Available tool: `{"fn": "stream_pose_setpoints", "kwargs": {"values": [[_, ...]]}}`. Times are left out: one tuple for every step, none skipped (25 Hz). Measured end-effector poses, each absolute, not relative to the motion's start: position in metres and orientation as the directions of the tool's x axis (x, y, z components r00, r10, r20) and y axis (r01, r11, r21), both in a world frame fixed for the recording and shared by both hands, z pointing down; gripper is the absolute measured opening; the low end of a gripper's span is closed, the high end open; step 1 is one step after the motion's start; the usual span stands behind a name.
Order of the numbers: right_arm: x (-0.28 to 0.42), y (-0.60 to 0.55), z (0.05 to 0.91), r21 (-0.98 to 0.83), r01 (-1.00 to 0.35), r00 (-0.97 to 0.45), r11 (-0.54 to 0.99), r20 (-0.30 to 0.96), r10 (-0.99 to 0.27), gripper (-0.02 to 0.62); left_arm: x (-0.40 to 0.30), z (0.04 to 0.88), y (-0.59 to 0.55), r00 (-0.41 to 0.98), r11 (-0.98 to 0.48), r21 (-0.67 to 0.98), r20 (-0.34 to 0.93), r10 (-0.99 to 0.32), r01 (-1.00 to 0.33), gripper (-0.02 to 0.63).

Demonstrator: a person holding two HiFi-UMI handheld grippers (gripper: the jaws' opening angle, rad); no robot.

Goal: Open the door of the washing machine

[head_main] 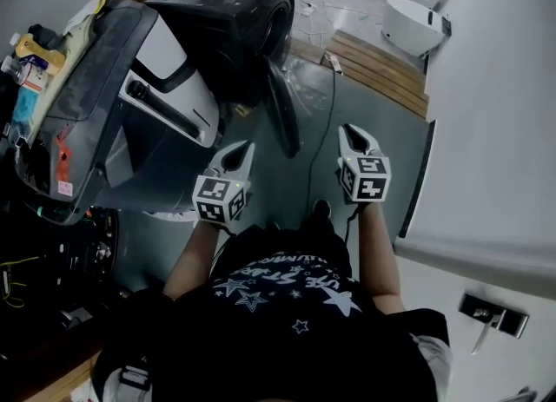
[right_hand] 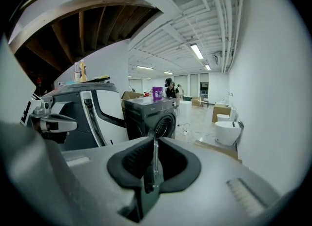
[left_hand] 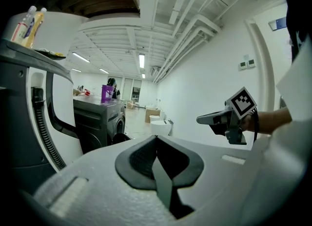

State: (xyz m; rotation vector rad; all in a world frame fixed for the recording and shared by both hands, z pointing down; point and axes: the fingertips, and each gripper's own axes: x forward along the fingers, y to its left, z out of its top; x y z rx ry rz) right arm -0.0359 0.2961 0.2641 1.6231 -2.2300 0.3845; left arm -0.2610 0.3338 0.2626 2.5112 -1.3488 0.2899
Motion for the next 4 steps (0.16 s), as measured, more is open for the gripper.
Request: {"fn": "stream_pose_setpoints", "kwargs": {"values": [[-0.0368,0.2976,0.2639,-0.012,-0.953,-0.278,0.302,0.433,-0.858,0.034,-0.2620,0.2642,0.3342,0.548,-0.531,0.145,0.304,-0.779,-0.835,0.011],[-0.0374,0.2997,0.2642,-0.016,-0.954,-0.277,0.299,0.432,-0.859,0.034,-0.2627,0.2659,0.3349,0.550,-0.534,0.144,0.307,-0.777,-0.833,0.011],[-0.0379,0.3022,0.2647,-0.020,-0.955,-0.276,0.296,0.431,-0.859,0.034,-0.2632,0.2675,0.3357,0.552,-0.536,0.143,0.310,-0.774,-0.832,0.011],[-0.0384,0.3047,0.2652,-0.025,-0.956,-0.275,0.293,0.430,-0.860,0.034,-0.2636,0.2690,0.3365,0.554,-0.539,0.141,0.313,-0.772,-0.830,0.011]]}}
